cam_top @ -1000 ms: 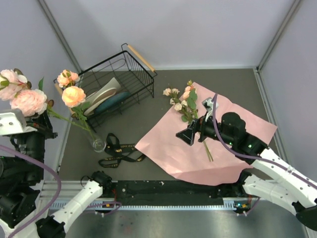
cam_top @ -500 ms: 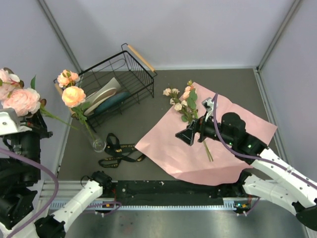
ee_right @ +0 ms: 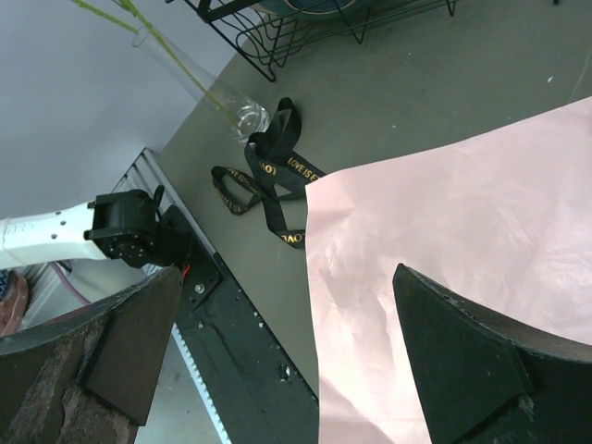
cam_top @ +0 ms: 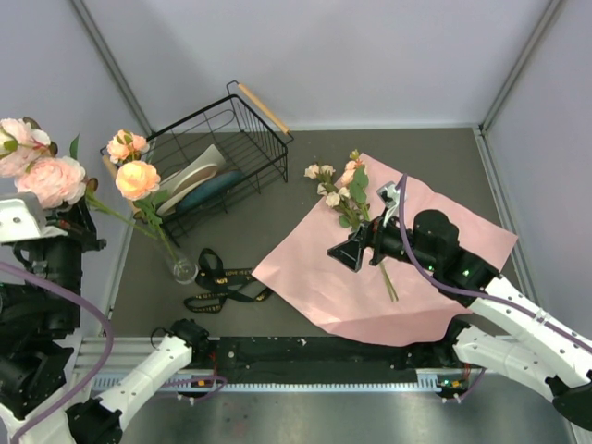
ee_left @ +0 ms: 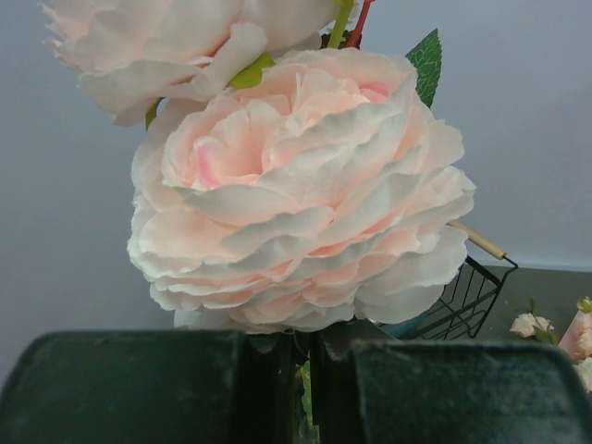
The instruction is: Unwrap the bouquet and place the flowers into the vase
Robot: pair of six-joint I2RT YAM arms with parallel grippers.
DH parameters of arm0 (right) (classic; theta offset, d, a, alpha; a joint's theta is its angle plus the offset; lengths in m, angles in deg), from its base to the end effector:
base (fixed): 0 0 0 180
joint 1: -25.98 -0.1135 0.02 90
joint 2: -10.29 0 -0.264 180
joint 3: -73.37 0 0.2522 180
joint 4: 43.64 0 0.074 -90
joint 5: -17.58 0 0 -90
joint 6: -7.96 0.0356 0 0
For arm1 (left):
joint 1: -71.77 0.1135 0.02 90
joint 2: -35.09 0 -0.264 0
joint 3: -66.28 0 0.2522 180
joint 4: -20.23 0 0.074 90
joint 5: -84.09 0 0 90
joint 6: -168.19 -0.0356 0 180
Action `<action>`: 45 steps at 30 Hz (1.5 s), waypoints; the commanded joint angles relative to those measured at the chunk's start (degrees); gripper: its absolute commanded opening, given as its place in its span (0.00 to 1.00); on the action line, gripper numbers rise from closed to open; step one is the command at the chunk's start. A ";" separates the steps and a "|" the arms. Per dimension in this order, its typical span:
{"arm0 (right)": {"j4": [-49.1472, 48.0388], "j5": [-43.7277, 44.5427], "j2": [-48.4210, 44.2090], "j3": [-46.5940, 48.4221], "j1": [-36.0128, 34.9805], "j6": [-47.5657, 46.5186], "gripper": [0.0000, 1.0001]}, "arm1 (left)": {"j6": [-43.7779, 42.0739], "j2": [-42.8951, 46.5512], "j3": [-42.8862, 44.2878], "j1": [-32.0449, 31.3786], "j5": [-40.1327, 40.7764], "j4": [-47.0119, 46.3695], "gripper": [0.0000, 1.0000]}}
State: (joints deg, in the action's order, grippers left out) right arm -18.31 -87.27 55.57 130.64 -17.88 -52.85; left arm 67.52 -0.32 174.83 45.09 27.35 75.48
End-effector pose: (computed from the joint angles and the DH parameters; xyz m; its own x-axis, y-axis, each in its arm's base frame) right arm 0.1281 0.1358 0.3285 -0.5596 0.1161 -0.8206 -0.6605 0.5356 0.5262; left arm -0.0120 0.0279 0.5397 0.2529 0.0462 -0.9664 -0.1401 0.9901 0.0106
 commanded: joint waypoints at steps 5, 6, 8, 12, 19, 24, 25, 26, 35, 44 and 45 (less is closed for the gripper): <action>-2.17 -0.18 -0.54 0.18 -0.44 0.25 0.98 | 0.57 0.44 -4.77 -0.04 -0.56 -4.32 0.00; -2.17 -0.18 -0.37 0.09 -0.35 0.17 0.98 | 0.66 0.44 -5.57 -0.04 -0.39 -4.40 0.00; -2.17 -0.18 -0.19 0.18 -0.35 0.17 0.98 | 1.18 0.96 -8.10 -0.04 -0.73 -4.76 0.00; -2.17 -0.27 0.16 0.09 -0.35 0.25 0.98 | 2.50 2.63 -14.52 -0.04 -0.74 -6.42 0.00; -2.17 -0.44 0.34 -0.18 -0.35 0.08 0.98 | 4.79 5.18 -24.90 0.05 1.10 -9.85 0.01; -2.26 -0.35 0.34 -0.35 -0.27 0.17 0.98 | 5.75 5.62 -29.38 0.04 4.62 -11.69 0.04; -2.34 -0.35 0.43 -0.53 -0.35 0.17 0.98 | 5.84 5.80 -30.78 0.05 4.97 -12.14 0.05; -2.26 -0.35 0.43 -0.61 -0.35 0.25 0.98 | 6.10 5.80 -31.32 -0.04 5.67 -12.40 0.06; -2.08 -0.27 0.25 -1.32 -0.35 0.52 0.98 | 7.86 7.03 -34.32 -0.04 10.60 -13.90 0.44; 1.52 1.32 2.00 -0.53 1.31 -1.15 0.99 | 14.54 4.13 -20.70 -0.04 2.71 -4.41 0.71; 1.78 1.14 2.18 -0.44 1.66 -1.24 0.99 | 14.89 3.26 -19.56 -0.04 1.74 -3.10 0.74</action>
State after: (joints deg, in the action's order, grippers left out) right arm -17.48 -86.81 56.61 129.52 -17.35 -53.02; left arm 78.18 4.31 148.23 45.09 34.06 70.15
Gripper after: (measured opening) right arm 0.985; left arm 0.695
